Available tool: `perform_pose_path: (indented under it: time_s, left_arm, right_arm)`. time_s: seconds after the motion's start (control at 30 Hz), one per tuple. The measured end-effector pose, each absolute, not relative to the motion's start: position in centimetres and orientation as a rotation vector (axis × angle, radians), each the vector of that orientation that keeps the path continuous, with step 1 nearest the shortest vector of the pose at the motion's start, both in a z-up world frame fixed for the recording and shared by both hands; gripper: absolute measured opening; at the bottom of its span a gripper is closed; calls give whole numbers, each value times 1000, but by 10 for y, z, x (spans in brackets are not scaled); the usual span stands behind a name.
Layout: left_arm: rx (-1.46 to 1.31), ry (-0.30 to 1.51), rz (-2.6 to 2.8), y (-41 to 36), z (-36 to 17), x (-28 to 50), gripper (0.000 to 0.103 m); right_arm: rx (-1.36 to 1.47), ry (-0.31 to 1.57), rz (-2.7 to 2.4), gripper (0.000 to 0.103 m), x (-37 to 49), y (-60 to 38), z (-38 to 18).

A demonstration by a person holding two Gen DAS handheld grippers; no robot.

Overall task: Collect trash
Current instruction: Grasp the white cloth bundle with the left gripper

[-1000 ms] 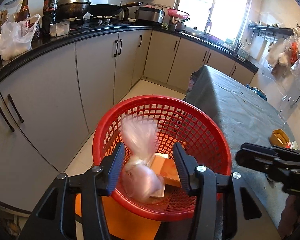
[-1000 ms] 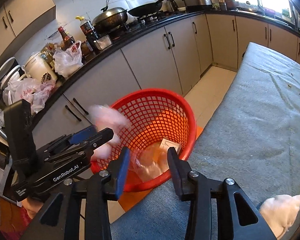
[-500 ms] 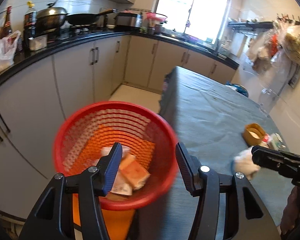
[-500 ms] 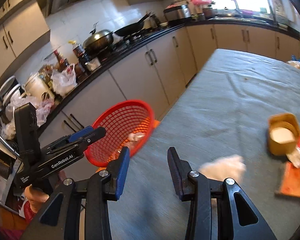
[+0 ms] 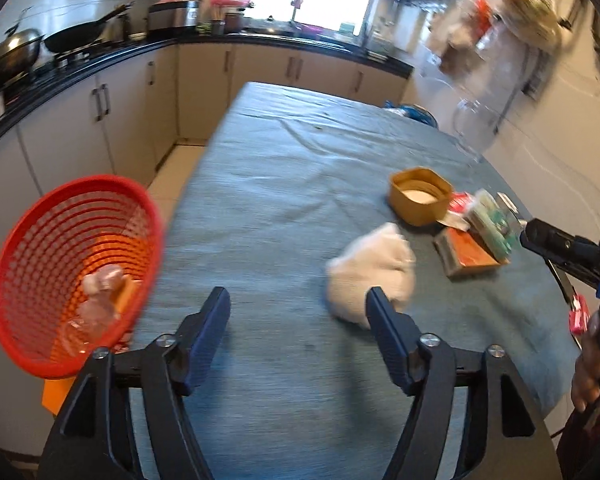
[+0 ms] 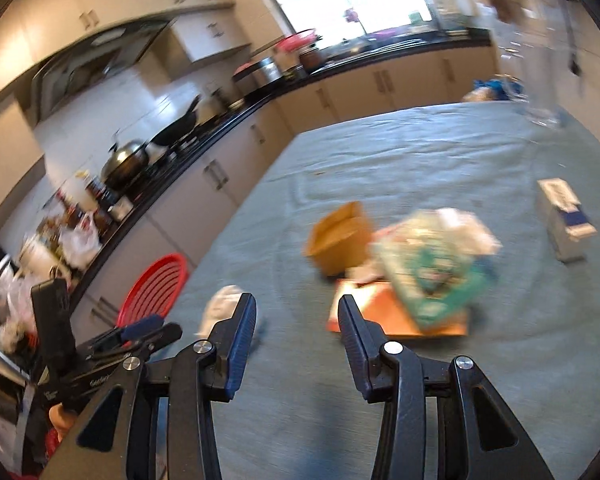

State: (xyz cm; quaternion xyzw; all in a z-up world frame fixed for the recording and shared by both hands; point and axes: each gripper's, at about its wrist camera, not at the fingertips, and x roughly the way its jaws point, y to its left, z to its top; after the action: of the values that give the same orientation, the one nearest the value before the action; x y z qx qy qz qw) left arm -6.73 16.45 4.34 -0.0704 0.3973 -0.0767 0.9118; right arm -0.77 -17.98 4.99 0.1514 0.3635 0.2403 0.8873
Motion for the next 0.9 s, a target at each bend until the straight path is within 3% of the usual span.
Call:
perform_pose_path:
  time_s: [0.17,0.3,0.5,0.53,0.6,0.63,0.9]
  left_arm:
    - [-71,839,-178,129,38,-57,85]
    - [-5,878,-186,107,27,-44,85]
    - [43,879,-169,90,20,-30,84]
    - [46,882,-171,87,20,-28,82]
    - [55,879,-161,85,19,-27,61]
    - [58,887,-164,84,18,-26,58]
    - [62,880,-164,82,17,-26,50]
  right_arm:
    - [350,737,414,53,-5,-221,46]
    - [306,726,368,62,2,-237,48]
    - [161,743,377,66,23,-219,48]
    - [131,747,377,67,26,-213,46]
    - [80,749,385,73,30,-202,43]
    - [54,745,387,77,31,-197,42]
    - [-105,737,338,79,32,-174,28]
